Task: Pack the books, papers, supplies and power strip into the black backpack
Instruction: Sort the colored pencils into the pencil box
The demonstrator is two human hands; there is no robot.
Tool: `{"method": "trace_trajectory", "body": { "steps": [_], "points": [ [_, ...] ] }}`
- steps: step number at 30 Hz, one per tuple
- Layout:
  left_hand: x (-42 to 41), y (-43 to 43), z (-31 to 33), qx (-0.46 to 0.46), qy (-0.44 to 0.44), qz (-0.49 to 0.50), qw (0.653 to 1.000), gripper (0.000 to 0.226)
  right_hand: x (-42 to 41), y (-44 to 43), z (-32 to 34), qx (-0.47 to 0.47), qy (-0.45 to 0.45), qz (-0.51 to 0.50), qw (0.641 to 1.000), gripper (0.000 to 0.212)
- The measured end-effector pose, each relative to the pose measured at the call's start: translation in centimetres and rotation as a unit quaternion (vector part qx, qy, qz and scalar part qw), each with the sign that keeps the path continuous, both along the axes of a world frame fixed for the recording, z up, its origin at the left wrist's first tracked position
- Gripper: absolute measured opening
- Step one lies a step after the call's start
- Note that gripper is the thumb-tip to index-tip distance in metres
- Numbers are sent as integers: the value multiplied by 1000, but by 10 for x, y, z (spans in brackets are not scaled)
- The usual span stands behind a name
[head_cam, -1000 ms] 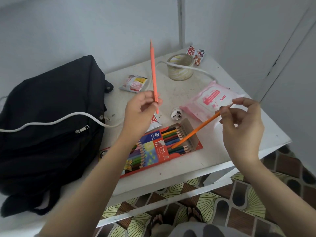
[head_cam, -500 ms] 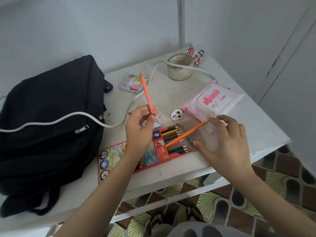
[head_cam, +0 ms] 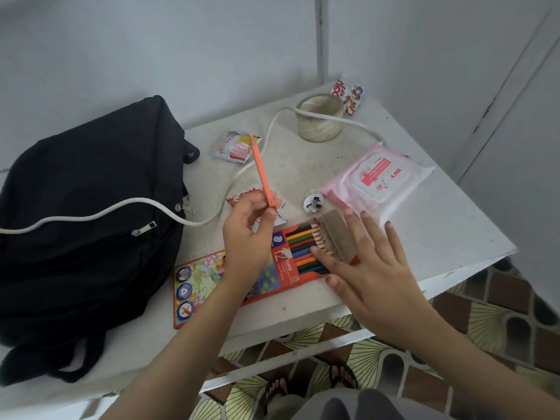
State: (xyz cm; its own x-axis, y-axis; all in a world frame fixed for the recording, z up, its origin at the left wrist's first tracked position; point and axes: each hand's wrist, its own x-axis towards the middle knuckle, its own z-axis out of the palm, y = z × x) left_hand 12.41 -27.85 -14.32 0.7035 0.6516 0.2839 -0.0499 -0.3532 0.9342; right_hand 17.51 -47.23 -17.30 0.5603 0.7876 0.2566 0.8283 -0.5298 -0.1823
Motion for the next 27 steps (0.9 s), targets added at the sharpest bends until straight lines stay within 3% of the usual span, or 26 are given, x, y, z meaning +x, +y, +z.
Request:
{"method": "trace_trajectory", "body": {
  "steps": [6,12,18,27],
  "points": [
    [0,0,2,-3,0,0,1000,16,-8,-1,2,39,12,-68,997,54],
    [-9,-11,12,-32,16,-48,998,18,-10,-2,-6,15,23,-60,998,50],
    [-15,-21,13,60,103,-75,990,17,-11,-2,-4,38,38,-68,996,51],
    [-10,-19,16,78,125,-77,986,25,-11,-2,-4,41,31,-70,996,51]
  ]
}}
